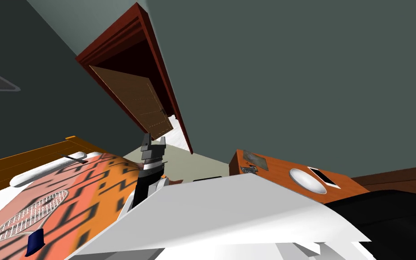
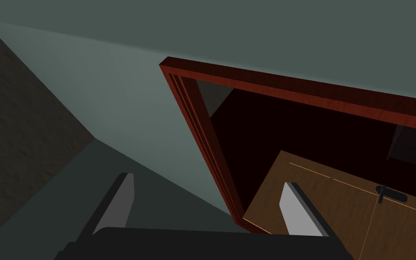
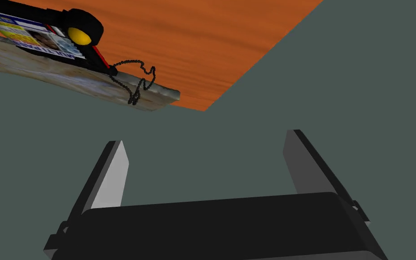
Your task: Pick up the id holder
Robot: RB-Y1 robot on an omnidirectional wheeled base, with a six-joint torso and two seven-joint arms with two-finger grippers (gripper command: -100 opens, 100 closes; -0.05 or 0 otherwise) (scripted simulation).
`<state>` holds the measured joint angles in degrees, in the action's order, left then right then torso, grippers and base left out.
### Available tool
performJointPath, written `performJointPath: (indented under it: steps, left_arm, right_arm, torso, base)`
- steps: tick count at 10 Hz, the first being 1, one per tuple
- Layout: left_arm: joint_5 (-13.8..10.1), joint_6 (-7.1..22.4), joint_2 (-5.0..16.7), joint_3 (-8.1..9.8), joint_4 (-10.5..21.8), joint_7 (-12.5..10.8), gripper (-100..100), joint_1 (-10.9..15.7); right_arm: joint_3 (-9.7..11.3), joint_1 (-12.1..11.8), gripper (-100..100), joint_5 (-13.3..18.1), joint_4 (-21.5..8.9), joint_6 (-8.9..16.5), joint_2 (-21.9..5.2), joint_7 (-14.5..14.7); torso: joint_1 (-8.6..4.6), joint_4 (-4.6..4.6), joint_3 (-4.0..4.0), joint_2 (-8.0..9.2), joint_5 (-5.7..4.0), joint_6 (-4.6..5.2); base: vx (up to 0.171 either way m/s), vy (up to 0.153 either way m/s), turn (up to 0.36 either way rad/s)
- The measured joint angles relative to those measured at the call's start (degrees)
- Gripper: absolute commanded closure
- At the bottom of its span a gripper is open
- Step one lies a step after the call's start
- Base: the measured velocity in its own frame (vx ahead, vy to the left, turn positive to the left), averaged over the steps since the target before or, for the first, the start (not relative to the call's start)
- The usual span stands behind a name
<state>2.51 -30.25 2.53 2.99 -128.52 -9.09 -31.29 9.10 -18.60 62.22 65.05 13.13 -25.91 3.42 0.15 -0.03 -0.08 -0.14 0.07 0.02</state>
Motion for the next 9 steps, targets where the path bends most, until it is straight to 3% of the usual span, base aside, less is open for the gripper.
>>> performJointPath:
  steps: [1,3,6,9]
  left_arm:
    - [0.0,0.0,0.0,0.0,0.0,0.0,0,0.0]
    - [0.0,0.0,0.0,0.0,0.0,0.0,0,0.0]
    - [0.0,0.0,0.0,0.0,0.0,0.0,0,0.0]
    - [0.0,0.0,0.0,0.01,0.0,0.0,0,0.0]
  right_arm:
    - [0.42,-0.06,-100,0.5,-0.79,1.12,-0.42,0.47]
    - [-0.61,0.15,-100,4.63,-3.29,0.8,0.08,-0.56]
    - [-0.52,1.5,-100,10.27,-8.35,1.85,-0.92,-1.44]
    - [0.05,2.54,-100,13.13,-12.07,3.41,-1.86,-0.25]
  torso:
    - [-0.03,0.0,0.01,0.03,-0.01,0.03]
    - [-0.07,0.02,0.07,0.13,-0.02,0.01]
    - [-0.06,0.01,0.04,0.08,-0.02,0.02]
    - [-0.11,0.01,0.04,0.08,-0.03,0.02]
  base:
    - [0.02,0.013,-0.017]
    - [0.037,0.025,0.089]
    - [0.046,0.023,0.062]
    - [0.04,0.008,0.042]
